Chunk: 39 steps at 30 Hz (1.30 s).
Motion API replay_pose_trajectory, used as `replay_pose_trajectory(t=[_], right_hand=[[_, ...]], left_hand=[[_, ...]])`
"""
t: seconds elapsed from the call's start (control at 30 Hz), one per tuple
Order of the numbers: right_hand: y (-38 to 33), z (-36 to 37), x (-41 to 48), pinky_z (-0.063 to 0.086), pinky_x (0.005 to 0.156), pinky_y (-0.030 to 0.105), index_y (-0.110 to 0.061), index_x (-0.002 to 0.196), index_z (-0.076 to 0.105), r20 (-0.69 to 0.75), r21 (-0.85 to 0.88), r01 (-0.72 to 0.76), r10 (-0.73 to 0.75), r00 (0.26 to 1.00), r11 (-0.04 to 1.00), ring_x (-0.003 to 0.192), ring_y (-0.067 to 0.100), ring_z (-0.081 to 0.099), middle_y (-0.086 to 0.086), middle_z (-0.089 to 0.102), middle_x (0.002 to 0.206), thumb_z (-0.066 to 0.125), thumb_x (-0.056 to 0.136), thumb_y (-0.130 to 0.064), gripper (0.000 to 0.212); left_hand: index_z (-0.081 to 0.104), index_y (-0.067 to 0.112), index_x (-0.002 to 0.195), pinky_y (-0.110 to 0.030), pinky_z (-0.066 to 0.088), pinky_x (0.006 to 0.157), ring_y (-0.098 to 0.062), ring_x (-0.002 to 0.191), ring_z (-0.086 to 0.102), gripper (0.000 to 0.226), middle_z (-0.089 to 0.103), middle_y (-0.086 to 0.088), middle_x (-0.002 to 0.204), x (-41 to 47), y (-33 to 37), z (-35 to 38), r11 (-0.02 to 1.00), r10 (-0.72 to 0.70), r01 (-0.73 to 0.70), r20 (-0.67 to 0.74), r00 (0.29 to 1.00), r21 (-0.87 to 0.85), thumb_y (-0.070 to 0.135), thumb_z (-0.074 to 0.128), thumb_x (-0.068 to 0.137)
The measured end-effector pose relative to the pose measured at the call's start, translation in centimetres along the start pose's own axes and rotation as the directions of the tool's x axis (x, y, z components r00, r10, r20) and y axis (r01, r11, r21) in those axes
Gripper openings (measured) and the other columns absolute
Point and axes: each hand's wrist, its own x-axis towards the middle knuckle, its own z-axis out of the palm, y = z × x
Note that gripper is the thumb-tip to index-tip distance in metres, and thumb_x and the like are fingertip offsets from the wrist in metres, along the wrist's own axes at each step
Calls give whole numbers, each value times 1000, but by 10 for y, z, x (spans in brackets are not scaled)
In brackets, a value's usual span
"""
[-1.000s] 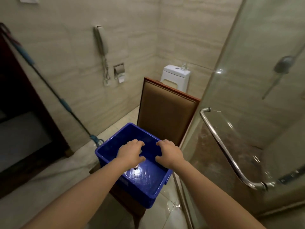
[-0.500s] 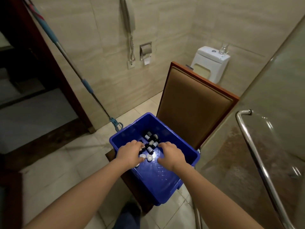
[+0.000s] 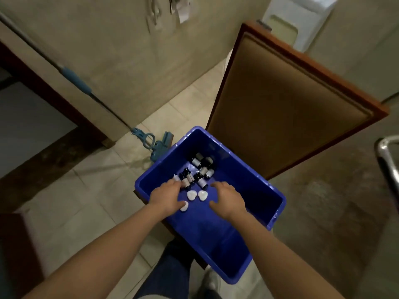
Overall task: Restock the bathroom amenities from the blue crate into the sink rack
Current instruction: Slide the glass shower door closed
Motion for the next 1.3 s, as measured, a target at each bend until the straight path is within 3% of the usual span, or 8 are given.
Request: replay_pose_trajectory(t=[0.27, 0.57, 0.83, 1.07, 1.3], right_hand=[[-3, 24, 66, 46, 96, 42, -20, 141, 41, 59, 69, -119, 115, 992, 990, 127, 27, 43, 5, 45, 139, 59, 92, -26, 52], [7, 59, 139, 43, 97, 41, -23, 148, 35, 103, 113, -181, 170, 980, 977, 130, 27, 40, 5, 42, 142, 53, 94, -20, 57], [16, 90, 190, 47, 90, 42, -28, 151, 27, 124, 59, -170, 162, 979, 984, 127, 30, 40, 8, 39, 141, 52, 93, -15, 64], [14, 109, 205, 38, 63, 33, -32, 153, 24, 82, -105, -137, 146, 986, 985, 108, 30, 51, 10, 41, 131, 53, 88, 0, 79], [18, 120, 210, 34, 53, 31, -32, 153, 20, 51, -156, -119, 128, 990, 981, 99, 29, 56, 10, 47, 128, 56, 86, 2, 83]], left_hand=[[42, 23, 140, -39, 49, 87, -24, 118, 51, 60, 43, -2, 139, 67, -25, 10, 999, -24, 27, 117, 993, -26, 39, 67, 87], [35, 18, 142, -42, 49, 89, -28, 119, 50, 63, 35, -6, 144, 131, -40, 42, 991, -107, 121, 212, 971, -53, 34, 65, 90], [32, 15, 144, -38, 51, 87, -29, 126, 40, 61, 13, -7, 154, 163, -47, 69, 988, -83, 52, 216, 973, 148, 11, 62, 91], [32, 11, 140, -34, 53, 83, -27, 116, 48, 63, 20, -11, 150, 178, -51, 80, 964, -106, 61, 165, 981, 257, 1, 62, 86], [36, 14, 136, -33, 43, 64, -27, 99, 59, 58, 24, -14, 147, 181, -54, 93, 929, -156, 77, 196, 968, 361, 13, 67, 87]])
